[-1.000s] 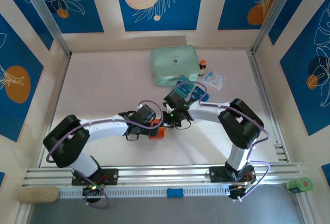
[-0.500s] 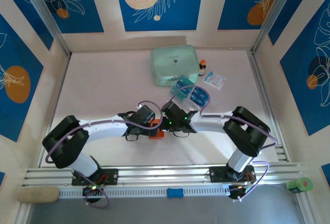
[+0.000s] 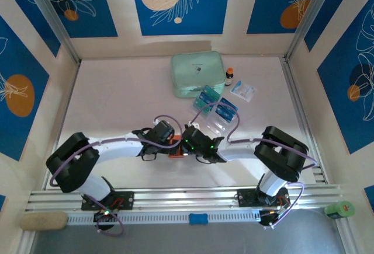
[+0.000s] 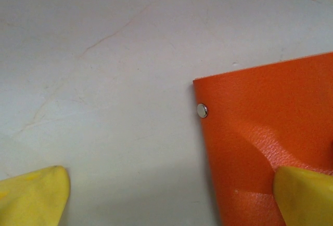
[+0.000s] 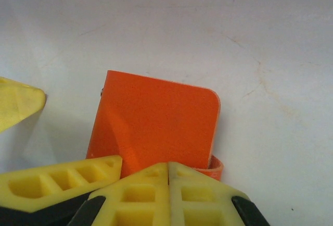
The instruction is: Put the credit cards into the card holder
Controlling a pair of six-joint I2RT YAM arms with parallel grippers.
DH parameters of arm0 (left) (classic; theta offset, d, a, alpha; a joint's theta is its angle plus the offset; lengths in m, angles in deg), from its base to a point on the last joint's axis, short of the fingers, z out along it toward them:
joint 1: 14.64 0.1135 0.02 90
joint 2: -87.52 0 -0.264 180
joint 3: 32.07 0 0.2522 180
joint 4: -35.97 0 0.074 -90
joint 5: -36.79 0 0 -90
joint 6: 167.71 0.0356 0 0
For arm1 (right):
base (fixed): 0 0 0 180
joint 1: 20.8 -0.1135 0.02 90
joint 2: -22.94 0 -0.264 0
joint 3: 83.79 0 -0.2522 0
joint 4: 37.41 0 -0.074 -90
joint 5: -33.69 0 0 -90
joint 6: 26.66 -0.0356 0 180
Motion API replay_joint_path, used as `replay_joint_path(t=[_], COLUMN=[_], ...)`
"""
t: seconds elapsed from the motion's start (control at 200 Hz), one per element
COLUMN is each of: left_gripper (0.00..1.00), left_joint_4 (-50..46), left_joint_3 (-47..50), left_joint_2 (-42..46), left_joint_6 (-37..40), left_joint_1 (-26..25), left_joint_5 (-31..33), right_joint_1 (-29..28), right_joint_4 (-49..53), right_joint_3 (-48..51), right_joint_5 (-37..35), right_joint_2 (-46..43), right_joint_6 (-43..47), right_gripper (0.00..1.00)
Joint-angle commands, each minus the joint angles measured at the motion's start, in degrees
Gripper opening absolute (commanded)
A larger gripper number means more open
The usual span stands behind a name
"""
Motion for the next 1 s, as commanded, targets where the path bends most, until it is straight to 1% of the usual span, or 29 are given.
replay_joint_path(t=[0.0,0.12,0.205,0.28,0.47,0.59,0.74,0.885,0.995], left_gripper=[1.00,1.00,1.00,1.00,1.00,1.00,1.00,1.00,1.00], left_joint_4=[-2.5,-2.6,-3.0,-3.3,-4.4,-5.3,-6.2,-7.2,-8.8], left_joint_3=[3.8,3.9,3.7,3.3,1.8,0.5,-0.9,-1.9,-3.0], left_joint_2=[-3.0,-2.5,-2.0,-1.6,-0.4,0.6,1.9,3.6,6.2], left_joint_6=[-2.6,-2.6,-2.5,-2.4,-2.2,-2.0,-1.7,-1.7,-1.3], left_joint_1=[-0.5,-0.5,-0.6,-0.5,-0.5,-0.5,-0.6,-0.4,0.0], left_joint_5=[-1.7,-1.7,-1.5,-1.3,-1.3,-1.2,-1.0,-0.4,1.8], right_joint_1=[-3.2,-2.6,-1.5,0.3,6.1,9.1,12.9,16.7,21.2], right_joint_4=[13.4,15.3,16.6,17.2,18.7,20.6,23.1,25.3,27.7], right_joint_3=[2.5,0.2,-1.2,-2.1,-5.4,-7.2,-7.0,-4.4,-2.4], right_joint_5=[9.8,10.9,12.2,14.4,21.4,23.9,24.9,24.3,24.2], right_joint_2=[6.3,7.5,6.5,4.8,-1.4,-5.7,-10.3,-15.5,-21.1], right_joint_6=[0.1,0.2,0.5,1.0,2.6,3.6,3.8,3.5,3.7], right_gripper=[0.00,0.00,0.00,0.06,0.27,0.35,0.37,0.38,0.42])
